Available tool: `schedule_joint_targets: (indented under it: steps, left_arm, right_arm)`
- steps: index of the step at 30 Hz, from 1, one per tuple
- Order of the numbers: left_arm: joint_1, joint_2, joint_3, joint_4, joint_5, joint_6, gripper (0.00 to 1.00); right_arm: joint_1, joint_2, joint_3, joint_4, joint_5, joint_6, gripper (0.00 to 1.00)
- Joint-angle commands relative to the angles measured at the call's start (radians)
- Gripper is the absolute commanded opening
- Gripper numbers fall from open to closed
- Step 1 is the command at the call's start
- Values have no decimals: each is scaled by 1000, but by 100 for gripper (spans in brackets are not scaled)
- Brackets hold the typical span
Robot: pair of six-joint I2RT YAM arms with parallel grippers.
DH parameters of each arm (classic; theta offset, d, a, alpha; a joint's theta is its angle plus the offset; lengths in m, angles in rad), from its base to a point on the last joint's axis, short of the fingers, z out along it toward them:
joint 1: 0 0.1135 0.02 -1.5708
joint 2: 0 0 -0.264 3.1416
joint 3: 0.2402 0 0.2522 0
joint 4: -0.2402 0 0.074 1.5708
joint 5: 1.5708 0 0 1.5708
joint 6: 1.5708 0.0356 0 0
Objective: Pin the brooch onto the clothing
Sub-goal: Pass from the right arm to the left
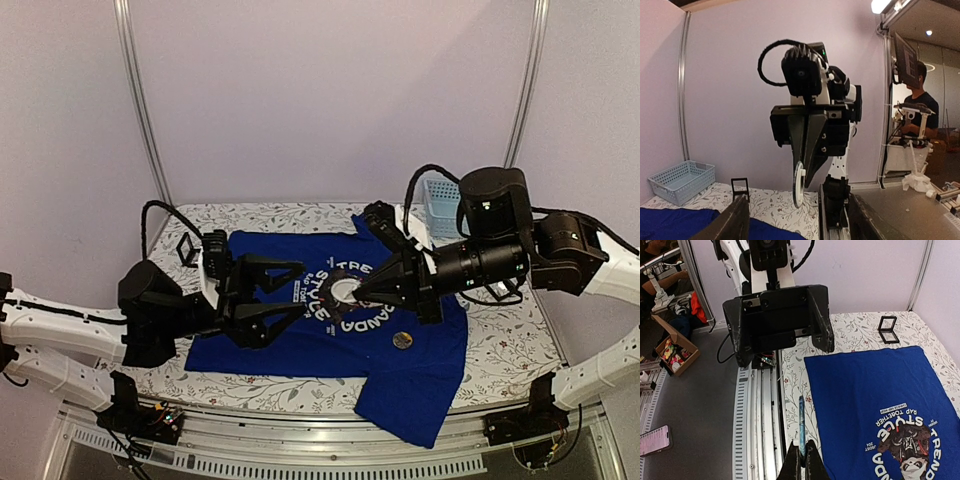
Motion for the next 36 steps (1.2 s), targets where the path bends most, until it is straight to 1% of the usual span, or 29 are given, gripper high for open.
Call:
schedule_joint_targets:
  steps: [1, 3, 5, 7, 10, 12, 17, 19, 20, 22, 24, 25, 26, 27, 29, 31, 34, 36]
  left_arm:
    - [3, 4, 118, -378, 96, 99, 68]
    - [2, 14, 171, -467, 116, 114, 67]
    - [2, 29, 209, -519, 120, 121, 61]
    - [2, 43, 234, -551, 118, 125, 54]
    - [1, 61, 264, -589, 133, 139, 35]
    - [2, 67, 275, -602, 154, 143, 29]
    - [2, 75, 264, -590, 206, 143, 25]
    - [1, 77, 264, -595, 205, 145, 19]
    - [2, 78, 263, -599, 206, 152, 14]
    - [1, 75, 262, -604, 212, 170, 1]
    - [2, 63, 257, -594, 218, 178, 0]
    - [2, 57, 251, -584, 217, 178, 0]
    - [2, 50, 243, -567, 208, 174, 0]
    - [2, 42, 231, -545, 194, 169, 0]
    - [2, 20, 198, -481, 157, 156, 0]
    - [1, 3, 148, -387, 117, 132, 0]
    - [2, -9, 112, -283, 92, 112, 0]
    - [1, -11, 103, -241, 83, 106, 0]
  right_arm:
    - [4, 57, 105, -249, -30, -58, 0]
    - [5, 86, 142, -279, -48, -72, 0]
    - [5, 114, 168, -285, -69, -89, 0]
    - [4, 129, 184, -283, -86, -107, 0]
    - [5, 145, 199, -278, -92, -119, 0]
    - [6, 149, 200, -268, -95, -125, 0]
    - [6, 139, 200, -262, -91, -135, 0]
    - [6, 137, 201, -264, -94, -136, 0]
    - [6, 136, 202, -264, -94, -137, 0]
    - [6, 137, 202, -264, -95, -137, 0]
    - [6, 137, 200, -258, -96, -136, 0]
    - [6, 134, 196, -249, -94, -136, 2]
    - [6, 126, 187, -228, -90, -135, 10]
    - [6, 117, 167, -198, -74, -132, 21]
    - [6, 65, 104, -109, -44, -120, 32]
    - [6, 2, 20, 14, -4, -95, 35]
    - [6, -52, -73, 164, 11, -54, 29]
    - [6, -73, -102, 232, -2, -23, 29]
